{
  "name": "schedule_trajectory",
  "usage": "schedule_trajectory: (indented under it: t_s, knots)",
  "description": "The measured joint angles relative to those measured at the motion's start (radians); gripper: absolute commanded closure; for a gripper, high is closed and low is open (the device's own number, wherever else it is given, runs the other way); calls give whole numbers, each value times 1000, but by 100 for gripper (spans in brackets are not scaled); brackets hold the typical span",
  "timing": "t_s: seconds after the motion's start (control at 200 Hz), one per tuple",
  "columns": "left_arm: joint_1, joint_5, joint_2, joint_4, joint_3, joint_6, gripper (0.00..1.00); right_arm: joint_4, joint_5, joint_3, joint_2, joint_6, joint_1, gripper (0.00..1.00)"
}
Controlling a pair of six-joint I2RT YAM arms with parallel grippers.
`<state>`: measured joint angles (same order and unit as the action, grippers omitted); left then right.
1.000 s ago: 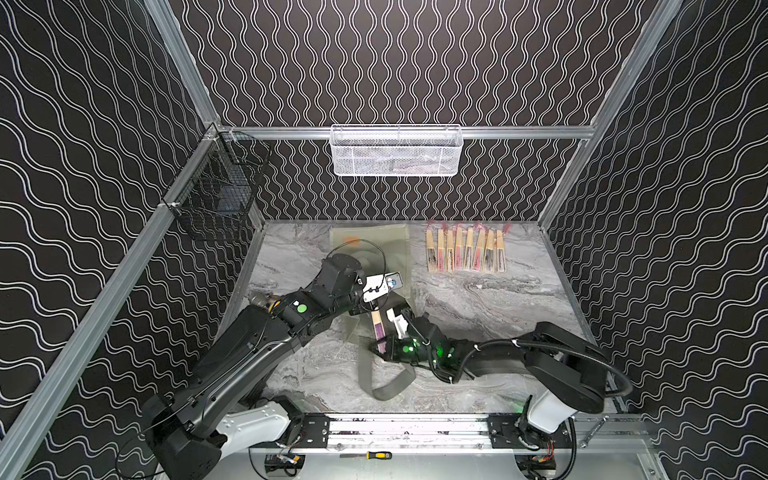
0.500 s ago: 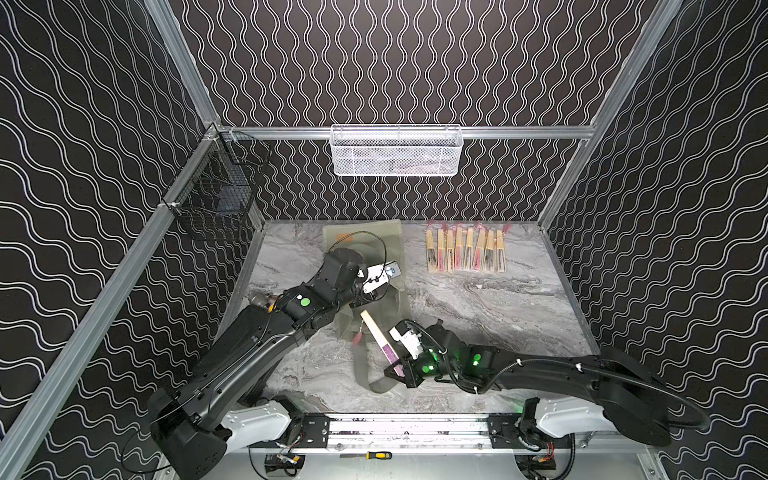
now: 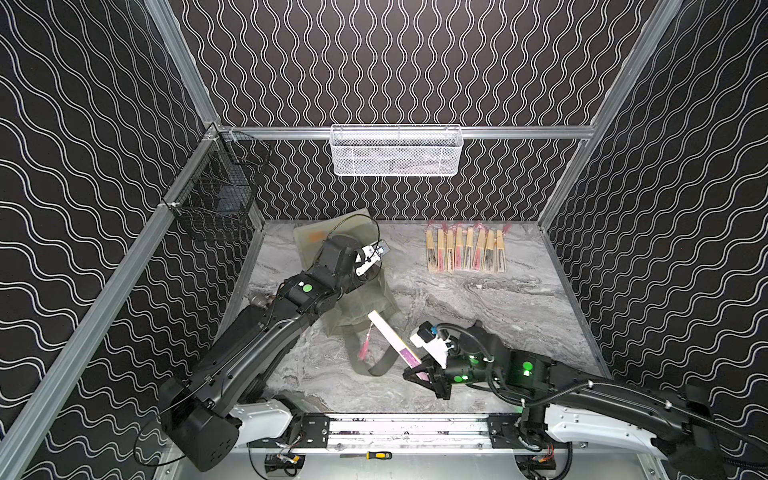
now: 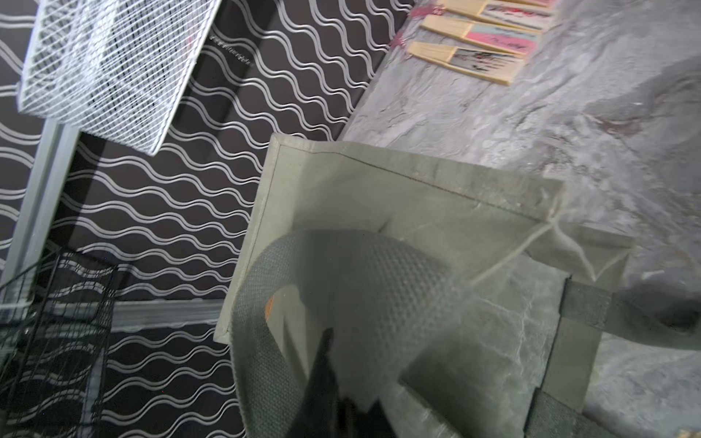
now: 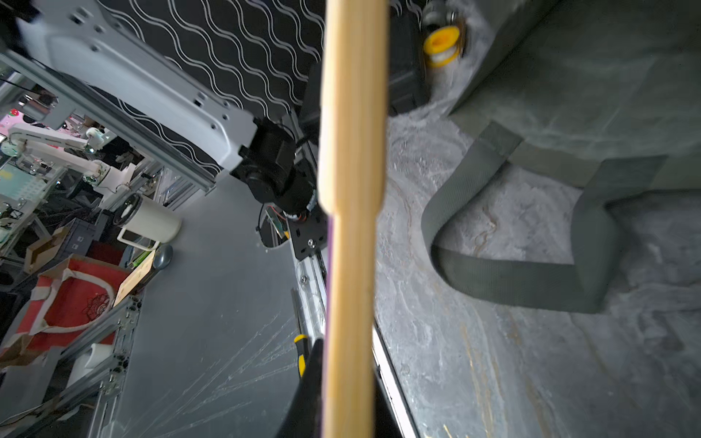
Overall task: Take out the folding fans from the tote bags
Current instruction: Place the folding fan at the center of the board.
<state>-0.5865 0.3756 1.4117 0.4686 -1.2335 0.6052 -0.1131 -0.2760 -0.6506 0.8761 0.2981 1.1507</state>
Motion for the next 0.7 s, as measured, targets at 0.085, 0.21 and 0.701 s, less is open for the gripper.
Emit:
schedule_trajectory:
  t_s: [0.085, 0.21, 0.701]
  knots:
    - [16, 15, 7, 2, -11, -11, 100, -2, 32, -21, -45, -26, -57, 97]
    - [31, 29, 15, 6, -21, -32, 100, 6, 24, -44, -43, -25, -233, 97]
    - [47, 14, 15, 5, -16, -52, 100, 109, -203, 27, 450, 186, -668, 96]
